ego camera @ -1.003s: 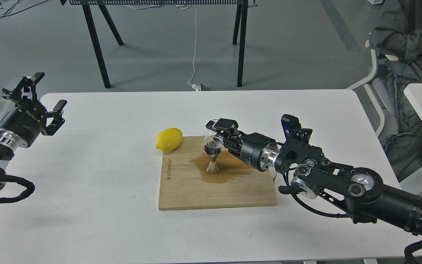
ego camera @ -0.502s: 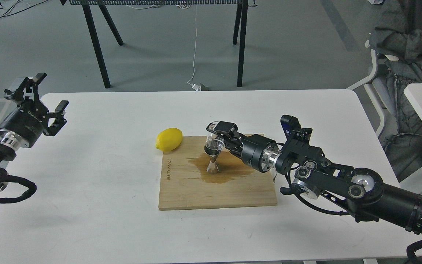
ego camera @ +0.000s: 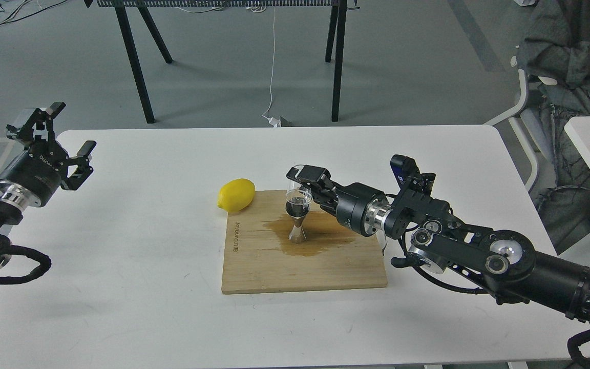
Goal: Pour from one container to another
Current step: 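Tilt the glass with the right gripper to pour into the jigger, then tilt the glass upright and withdraw it from the jigger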
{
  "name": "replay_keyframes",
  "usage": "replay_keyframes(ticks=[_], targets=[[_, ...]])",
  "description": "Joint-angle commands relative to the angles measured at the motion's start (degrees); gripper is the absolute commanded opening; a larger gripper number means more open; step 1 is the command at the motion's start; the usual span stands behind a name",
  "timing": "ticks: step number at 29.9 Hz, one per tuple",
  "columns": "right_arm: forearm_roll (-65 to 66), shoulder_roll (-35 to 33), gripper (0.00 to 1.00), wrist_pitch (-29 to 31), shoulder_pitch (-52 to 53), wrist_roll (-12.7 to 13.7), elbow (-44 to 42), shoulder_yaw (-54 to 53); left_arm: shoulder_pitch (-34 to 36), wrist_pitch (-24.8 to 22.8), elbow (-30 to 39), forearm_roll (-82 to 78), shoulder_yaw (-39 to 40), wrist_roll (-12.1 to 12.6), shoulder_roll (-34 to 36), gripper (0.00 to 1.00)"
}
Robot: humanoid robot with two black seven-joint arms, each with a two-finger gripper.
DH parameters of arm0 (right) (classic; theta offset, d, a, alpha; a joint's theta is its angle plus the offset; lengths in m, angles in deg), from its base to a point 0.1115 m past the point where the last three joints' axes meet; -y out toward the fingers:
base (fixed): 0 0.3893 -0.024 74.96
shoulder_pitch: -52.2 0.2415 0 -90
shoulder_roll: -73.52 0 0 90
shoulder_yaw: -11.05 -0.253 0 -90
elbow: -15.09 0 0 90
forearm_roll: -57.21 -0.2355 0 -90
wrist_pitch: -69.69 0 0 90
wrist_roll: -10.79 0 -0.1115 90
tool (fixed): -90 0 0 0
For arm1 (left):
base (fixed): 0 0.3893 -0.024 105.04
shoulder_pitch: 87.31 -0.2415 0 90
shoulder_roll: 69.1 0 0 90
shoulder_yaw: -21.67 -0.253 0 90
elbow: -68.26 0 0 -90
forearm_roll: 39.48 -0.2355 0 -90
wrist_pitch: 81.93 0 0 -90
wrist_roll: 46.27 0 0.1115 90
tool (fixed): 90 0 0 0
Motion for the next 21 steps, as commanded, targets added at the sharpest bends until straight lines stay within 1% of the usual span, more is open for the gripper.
replay_keyframes(ticks=[1,13,16,18,21], targets=[[0.4,0.0,0.40,-0.1,1.1,0.0,-0.6,1.7,0.0,0.0,-0.4,0.0,0.0,0.0,0.0,1.00],[-0.6,-0.1,0.39,-0.1,1.0,0.0,-0.7,1.1,0.0,0.0,-0.4,0.1,0.0,0.0,0.0,1.00],[-2.7,-0.9,0.39,0.0,0.4,0.0,-0.4,-1.8,0.1,0.0,-0.4,0.1,0.1,0.0,0.0,1.00],[-6.4,-1.4,0.39,0.3,-0.4,-0.1,0.0,-4.2,0.0,0.0,-0.4,0.0,0.0,0.0,0.1,1.00],[-12.7,-1.7,0.39,2.7,-3.1,-0.5,0.0,-9.4,0.1,0.0,-0.4,0.0,0.1,0.0,0.0,1.00]])
